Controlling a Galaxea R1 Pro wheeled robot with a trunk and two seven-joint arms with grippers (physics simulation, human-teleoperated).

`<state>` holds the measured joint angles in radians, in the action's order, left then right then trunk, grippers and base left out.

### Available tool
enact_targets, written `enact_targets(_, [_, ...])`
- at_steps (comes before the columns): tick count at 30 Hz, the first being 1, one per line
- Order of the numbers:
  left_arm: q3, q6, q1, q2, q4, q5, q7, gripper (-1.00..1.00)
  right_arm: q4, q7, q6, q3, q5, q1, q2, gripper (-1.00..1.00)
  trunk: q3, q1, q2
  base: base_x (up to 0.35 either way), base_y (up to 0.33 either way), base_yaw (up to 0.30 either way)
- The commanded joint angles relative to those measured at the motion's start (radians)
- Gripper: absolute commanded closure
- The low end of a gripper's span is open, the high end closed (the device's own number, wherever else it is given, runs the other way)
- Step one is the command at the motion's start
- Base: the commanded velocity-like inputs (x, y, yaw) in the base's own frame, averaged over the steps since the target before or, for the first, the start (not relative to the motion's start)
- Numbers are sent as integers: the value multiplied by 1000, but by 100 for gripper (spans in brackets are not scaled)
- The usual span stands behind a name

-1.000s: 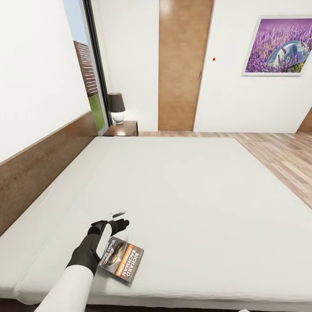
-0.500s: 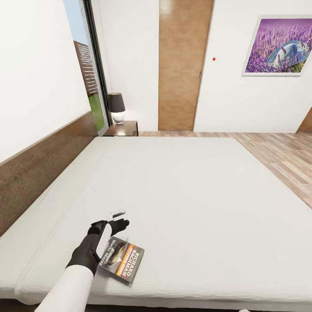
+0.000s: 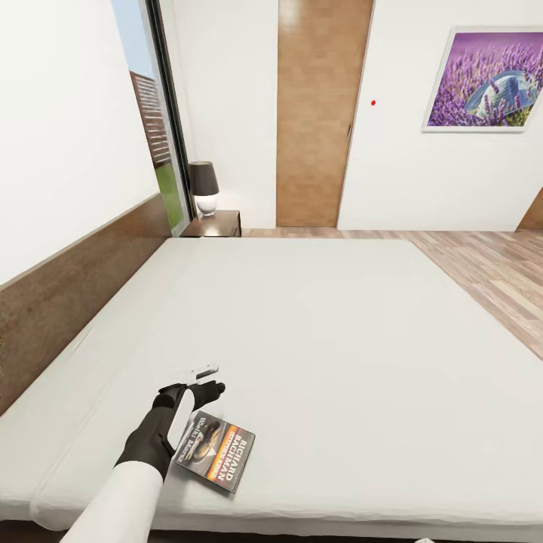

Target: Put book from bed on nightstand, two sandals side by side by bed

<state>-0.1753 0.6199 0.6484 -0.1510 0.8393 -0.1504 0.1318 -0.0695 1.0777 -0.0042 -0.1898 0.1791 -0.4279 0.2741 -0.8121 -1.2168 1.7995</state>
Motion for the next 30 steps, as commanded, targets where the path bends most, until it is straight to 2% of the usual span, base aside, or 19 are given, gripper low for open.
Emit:
enact_targets(1, [-2, 4, 1, -1, 1, -11, 7, -100, -4, 4, 0, 0, 5, -2, 0, -100, -1, 0, 0, 16, -4, 0])
enact_targets(9, [4, 2, 1, -2, 1, -9, -1, -100, -4, 4, 0, 0, 5, -2, 0, -100, -1, 0, 0, 104, -88, 0])
enact_targets(23, [13, 2, 1, -6, -1, -9, -10, -100, -4, 4, -1, 0, 5, -2, 0, -100, -1, 0, 0, 35, -6, 0])
enact_targets(25, [30, 3, 1, -7, -3, -9, -36, -100, -4, 4, -1, 0, 5, -2, 0, -100, -1, 0, 0, 5, 0, 0])
enact_targets(27, [66, 3, 1, -7, -4, -8, -78, -100, -4, 4, 0, 0, 5, -2, 0, -100, -1, 0, 0, 2, 0, 0])
enact_targets(30, [102, 3, 1, -5, -5, -8, -105, -100, -4, 4, 0, 0, 5, -2, 0, -100, -1, 0, 0, 0, 0, 0])
